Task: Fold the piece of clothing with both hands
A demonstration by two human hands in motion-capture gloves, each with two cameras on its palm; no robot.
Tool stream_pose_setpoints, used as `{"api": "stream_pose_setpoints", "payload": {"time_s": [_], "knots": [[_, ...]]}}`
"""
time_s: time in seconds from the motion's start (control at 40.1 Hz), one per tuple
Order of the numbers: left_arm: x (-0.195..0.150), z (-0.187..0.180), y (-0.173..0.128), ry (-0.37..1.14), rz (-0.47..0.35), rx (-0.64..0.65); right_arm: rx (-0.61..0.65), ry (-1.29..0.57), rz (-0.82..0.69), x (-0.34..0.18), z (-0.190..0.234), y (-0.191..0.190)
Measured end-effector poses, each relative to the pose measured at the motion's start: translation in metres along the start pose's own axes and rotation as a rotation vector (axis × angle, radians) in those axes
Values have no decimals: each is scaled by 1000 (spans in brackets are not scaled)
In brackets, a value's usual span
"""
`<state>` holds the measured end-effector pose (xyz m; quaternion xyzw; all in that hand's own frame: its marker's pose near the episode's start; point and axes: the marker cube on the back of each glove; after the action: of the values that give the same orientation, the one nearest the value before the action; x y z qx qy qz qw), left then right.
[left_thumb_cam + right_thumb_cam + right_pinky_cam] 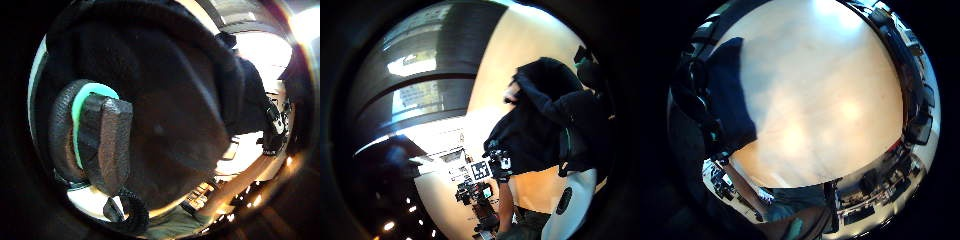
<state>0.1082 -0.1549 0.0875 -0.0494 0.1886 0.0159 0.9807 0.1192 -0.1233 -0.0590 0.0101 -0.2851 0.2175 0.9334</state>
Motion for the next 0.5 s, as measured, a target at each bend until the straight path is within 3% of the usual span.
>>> {"api": "stream_pose_setpoints", "payload": {"time_s": [0.05, 0.125, 0.175, 0.324, 0.499], "knots": [[6, -12, 1, 120, 62, -33, 23, 55, 52, -4, 17, -26], [-2, -40, 2, 123, 27, -19, 12, 85, 13, -15, 50, -60], [-10, -66, 2, 116, 15, 13, 20, 103, -47, -36, 67, -62], [-48, -145, 10, 75, -66, 182, 38, 188, -232, -111, 110, -27], [-83, -200, 19, 117, -72, 378, 35, 289, -397, -175, 177, 18]]}}
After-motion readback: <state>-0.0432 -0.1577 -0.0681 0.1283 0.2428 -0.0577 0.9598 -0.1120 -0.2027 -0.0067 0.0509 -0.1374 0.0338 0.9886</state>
